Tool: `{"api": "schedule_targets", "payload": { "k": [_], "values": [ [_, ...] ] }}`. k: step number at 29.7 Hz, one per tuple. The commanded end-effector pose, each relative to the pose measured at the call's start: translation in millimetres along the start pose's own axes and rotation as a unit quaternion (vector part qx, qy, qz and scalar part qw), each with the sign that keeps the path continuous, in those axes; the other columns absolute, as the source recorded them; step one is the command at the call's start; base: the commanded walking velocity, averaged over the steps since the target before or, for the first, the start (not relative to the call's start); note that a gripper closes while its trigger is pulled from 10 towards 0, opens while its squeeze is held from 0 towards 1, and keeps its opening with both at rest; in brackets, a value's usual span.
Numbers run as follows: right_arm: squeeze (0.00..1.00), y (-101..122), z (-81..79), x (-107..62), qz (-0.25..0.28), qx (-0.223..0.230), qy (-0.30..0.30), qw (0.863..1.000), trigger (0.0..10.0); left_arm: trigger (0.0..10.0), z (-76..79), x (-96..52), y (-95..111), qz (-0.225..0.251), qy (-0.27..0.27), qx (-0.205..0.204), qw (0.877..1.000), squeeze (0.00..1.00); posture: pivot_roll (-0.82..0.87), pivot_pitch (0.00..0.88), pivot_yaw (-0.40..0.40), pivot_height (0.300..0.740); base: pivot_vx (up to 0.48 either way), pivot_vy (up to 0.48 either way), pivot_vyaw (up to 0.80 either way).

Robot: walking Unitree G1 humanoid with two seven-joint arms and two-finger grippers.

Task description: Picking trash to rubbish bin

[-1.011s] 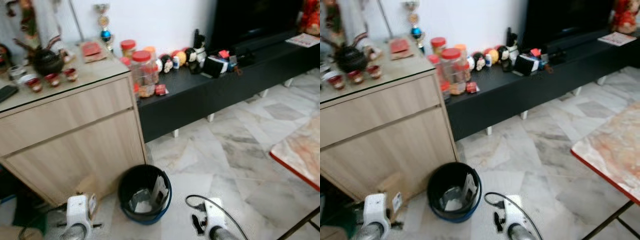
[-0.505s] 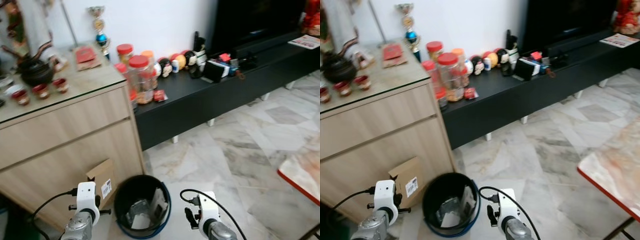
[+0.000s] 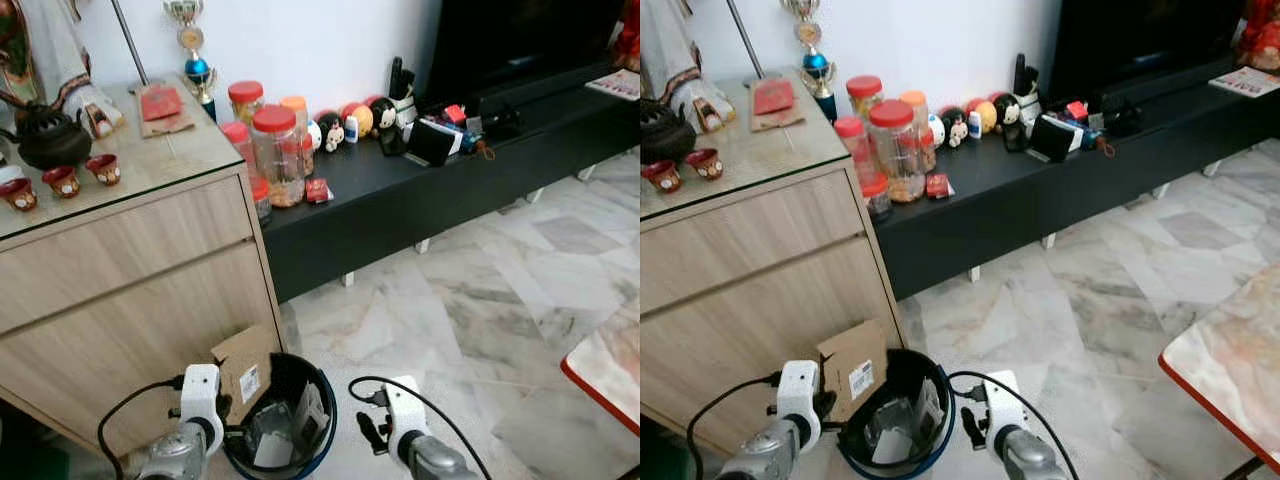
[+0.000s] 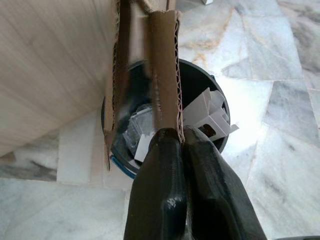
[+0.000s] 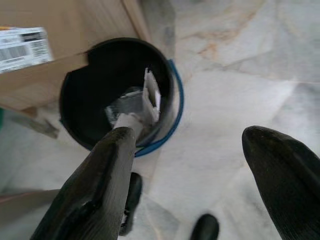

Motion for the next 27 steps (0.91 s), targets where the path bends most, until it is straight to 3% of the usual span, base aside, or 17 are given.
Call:
{"api": "schedule_targets", "payload": {
  "k": [1,11,20,27],
  "values": [
    [0.0,13.4,-6.9,3.3,0.017,-0.006,0.013,1.0,10.0,10.0,-1.1,0.8,2.2,-0.008,-0.001,0.013,1.0,0.0,0.1,0.0,0.06,0.74,0.0,0.0,0.0],
    [0.0,50.5,-18.6,8.1,0.069,-0.03,0.052,0.996,10.0,10.0,7.9,2.9,4.2,-0.022,-0.039,0.024,0.999,0.0,0.1,0.023,0.051,0.74,0.0,0.0,0.0],
    [0.0,65.3,-26.8,8.5,0.095,-0.046,0.077,0.991,10.0,10.0,15.4,4.5,7.5,-0.021,-0.061,0.034,0.997,0.0,0.08,0.06,0.028,0.74,0.0,0.0,0.0],
    [0.0,74.1,-23.5,7.6,0.115,-0.06,0.071,0.989,10.0,10.0,19.2,5.5,9.1,-0.025,-0.072,0.051,0.996,0.0,0.07,0.078,0.012,0.74,0.0,0.0,0.0]
  ]
}}
Point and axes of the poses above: a point about 5 cm out from each wrist's last joint towards the gripper, its own x axis pointing out of the wrist towards the gripper, its own y axis along the axis of the wrist's last joint, z = x × y, the point moved 3 cm from there along x, pointing out of the wrist towards the gripper, and after that the axes turned 8 degrees about -x, right-handed, at the moved point
